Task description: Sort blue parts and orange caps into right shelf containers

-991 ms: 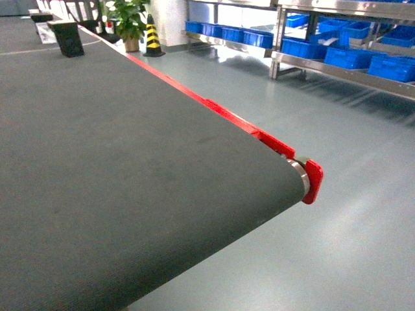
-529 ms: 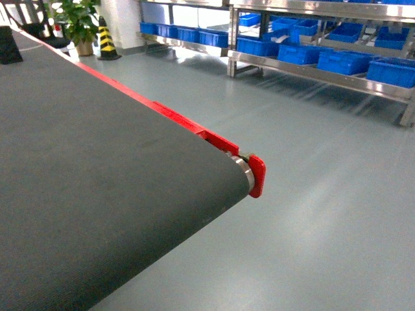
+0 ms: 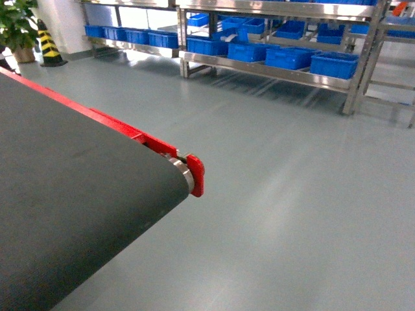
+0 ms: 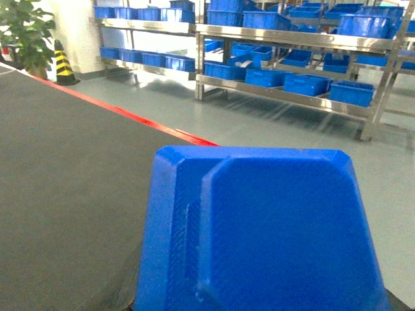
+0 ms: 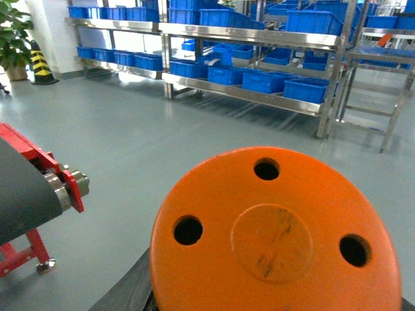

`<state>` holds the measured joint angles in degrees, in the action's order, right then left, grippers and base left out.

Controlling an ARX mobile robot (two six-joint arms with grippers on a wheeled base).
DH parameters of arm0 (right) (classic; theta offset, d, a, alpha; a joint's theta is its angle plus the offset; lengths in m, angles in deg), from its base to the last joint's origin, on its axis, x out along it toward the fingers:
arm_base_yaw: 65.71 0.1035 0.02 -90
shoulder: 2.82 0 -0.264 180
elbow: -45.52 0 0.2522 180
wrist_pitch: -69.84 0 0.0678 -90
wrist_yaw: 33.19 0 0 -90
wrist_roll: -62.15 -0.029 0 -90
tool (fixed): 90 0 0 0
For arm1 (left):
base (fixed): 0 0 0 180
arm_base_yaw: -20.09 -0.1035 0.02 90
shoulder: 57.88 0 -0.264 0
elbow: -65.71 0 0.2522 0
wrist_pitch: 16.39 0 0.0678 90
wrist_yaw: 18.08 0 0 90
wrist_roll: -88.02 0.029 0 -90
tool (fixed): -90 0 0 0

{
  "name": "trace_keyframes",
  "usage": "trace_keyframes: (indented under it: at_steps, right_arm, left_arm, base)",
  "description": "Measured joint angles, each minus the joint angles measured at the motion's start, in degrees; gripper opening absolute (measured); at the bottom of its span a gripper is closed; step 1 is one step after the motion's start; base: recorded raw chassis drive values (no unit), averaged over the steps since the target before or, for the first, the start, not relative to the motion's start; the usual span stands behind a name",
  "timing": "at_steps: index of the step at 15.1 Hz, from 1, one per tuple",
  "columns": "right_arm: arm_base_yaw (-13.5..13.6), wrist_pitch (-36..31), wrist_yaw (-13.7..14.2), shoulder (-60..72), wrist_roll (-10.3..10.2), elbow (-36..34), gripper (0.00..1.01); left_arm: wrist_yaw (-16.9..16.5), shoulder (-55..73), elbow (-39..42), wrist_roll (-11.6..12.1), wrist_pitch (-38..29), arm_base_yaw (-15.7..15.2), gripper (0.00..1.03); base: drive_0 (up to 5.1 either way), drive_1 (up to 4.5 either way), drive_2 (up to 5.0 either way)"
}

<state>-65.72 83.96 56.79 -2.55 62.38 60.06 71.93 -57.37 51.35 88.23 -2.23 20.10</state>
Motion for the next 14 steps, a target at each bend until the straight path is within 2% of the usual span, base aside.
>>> trace_keyframes:
  at_steps: [14]
  right_arm:
    - [0.0,0.0,0.0,0.0,0.0,0.0,0.45]
  left_arm:
    - [0.0,0.0,0.0,0.0,0.0,0.0,0.43]
  base:
    - [-1.6,-1.58,-1.6]
